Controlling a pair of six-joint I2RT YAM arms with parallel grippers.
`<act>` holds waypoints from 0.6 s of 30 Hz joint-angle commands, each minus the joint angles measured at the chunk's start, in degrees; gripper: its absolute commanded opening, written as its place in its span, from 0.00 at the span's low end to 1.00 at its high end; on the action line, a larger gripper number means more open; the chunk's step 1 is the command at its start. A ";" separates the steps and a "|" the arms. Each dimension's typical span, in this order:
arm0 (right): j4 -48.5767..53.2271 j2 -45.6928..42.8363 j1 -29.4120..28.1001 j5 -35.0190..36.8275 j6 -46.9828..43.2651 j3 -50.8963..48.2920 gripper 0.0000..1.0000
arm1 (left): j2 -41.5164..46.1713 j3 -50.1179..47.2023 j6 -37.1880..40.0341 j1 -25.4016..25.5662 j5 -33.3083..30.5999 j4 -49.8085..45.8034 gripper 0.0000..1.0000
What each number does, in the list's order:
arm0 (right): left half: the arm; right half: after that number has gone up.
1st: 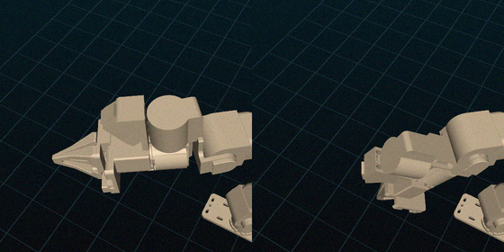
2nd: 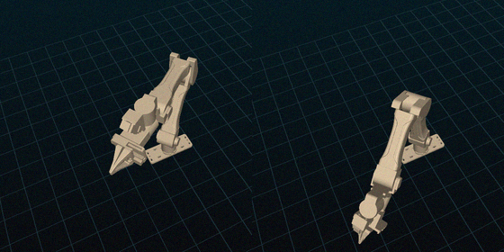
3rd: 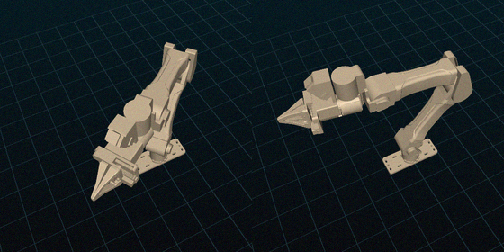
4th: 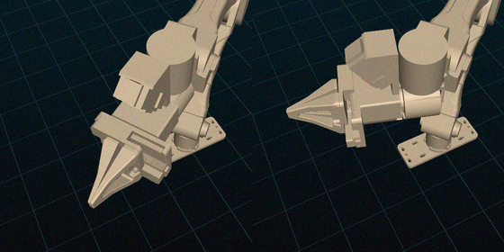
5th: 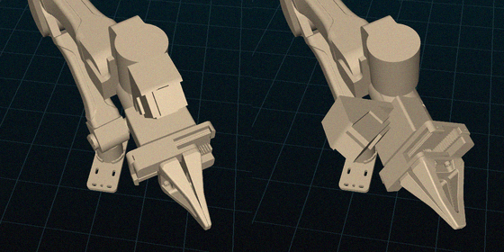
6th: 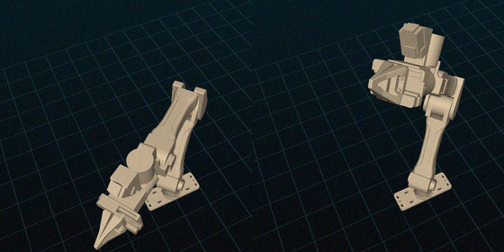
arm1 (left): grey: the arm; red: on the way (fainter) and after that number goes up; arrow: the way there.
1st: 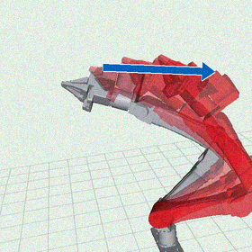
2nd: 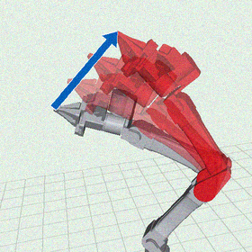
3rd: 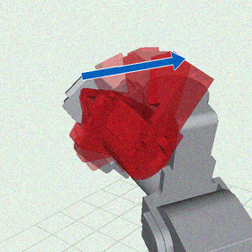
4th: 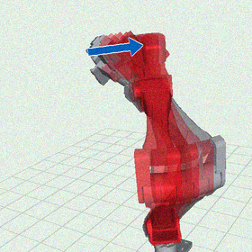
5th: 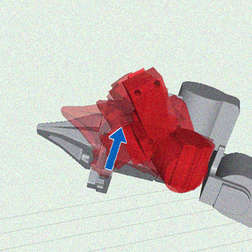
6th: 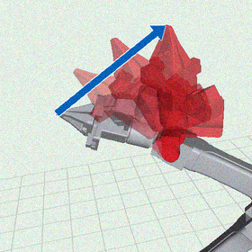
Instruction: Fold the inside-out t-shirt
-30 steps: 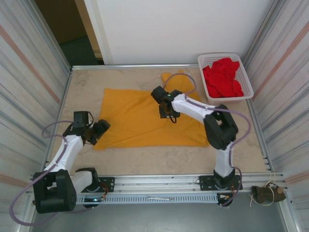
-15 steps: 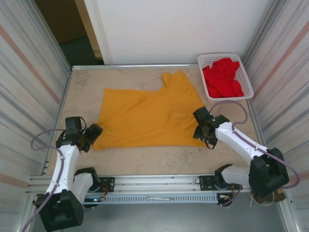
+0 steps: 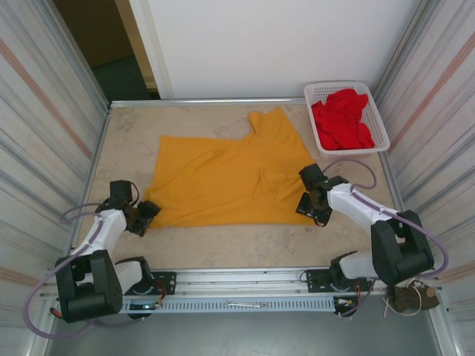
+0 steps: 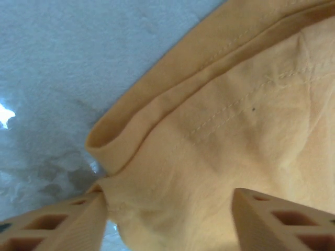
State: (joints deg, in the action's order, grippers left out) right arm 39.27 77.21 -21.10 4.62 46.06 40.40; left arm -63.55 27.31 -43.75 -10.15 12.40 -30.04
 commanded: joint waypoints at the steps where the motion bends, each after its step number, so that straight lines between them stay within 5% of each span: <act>1: 0.00 0.14 0.65 0.47 1.47 -1.76 0.38 | -1.85 -1.43 -1.34 -0.30 -0.12 3.46 0.39; 5: 1.16 -3.21 0.80 0.96 4.00 -3.65 0.08 | -3.09 -2.74 -2.70 -0.56 0.19 4.55 0.00; 10: 6.37 -10.30 0.77 1.74 7.17 -5.37 0.00 | 3.96 -4.33 -5.78 -0.50 -1.13 -1.08 0.00; 18: 17.33 -25.15 0.37 1.62 13.61 -7.60 0.00 | 29.70 -6.43 -18.22 2.99 -8.04 -22.89 0.00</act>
State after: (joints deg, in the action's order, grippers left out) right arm 48.88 55.66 -20.86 4.86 55.37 33.98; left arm -37.06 21.26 -55.22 -9.50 9.02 -41.58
